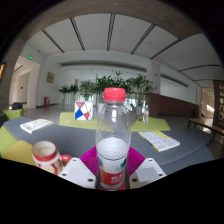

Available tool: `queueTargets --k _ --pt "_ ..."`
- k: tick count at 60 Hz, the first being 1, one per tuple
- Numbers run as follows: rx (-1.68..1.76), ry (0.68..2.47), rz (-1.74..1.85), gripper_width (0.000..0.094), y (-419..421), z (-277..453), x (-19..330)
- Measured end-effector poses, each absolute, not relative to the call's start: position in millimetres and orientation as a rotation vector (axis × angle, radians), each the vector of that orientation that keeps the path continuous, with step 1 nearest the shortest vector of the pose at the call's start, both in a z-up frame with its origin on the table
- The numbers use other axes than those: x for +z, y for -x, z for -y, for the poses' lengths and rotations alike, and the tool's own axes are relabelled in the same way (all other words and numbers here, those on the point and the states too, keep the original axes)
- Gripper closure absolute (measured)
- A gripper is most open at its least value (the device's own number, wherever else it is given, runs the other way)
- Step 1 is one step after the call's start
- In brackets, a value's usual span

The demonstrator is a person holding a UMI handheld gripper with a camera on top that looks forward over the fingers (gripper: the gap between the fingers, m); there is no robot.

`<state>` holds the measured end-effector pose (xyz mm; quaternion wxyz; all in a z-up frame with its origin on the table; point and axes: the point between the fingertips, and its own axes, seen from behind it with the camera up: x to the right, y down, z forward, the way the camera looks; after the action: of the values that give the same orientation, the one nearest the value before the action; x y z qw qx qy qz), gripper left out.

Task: Pour water

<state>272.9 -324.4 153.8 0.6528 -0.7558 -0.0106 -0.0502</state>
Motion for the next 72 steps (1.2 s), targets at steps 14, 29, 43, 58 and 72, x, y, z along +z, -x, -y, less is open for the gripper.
queueTargets --k 14,29,43,58,72 --pt "-0.119 1.78 -0.007 0.0607 -272.0 318.3 91.7" --pt "-0.117 1.864 -0.068 0.0193 -282.1 325.2 86.0" --pt "-0.2 1.957 -0.102 0.0083 -273.2 380.9 111.3" --pt "-0.238 2.033 -0.114 0.0082 -240.5 502.8 152.4" --pt "-0.202 2.053 -0.148 0.0084 -206.3 611.7 171.2"
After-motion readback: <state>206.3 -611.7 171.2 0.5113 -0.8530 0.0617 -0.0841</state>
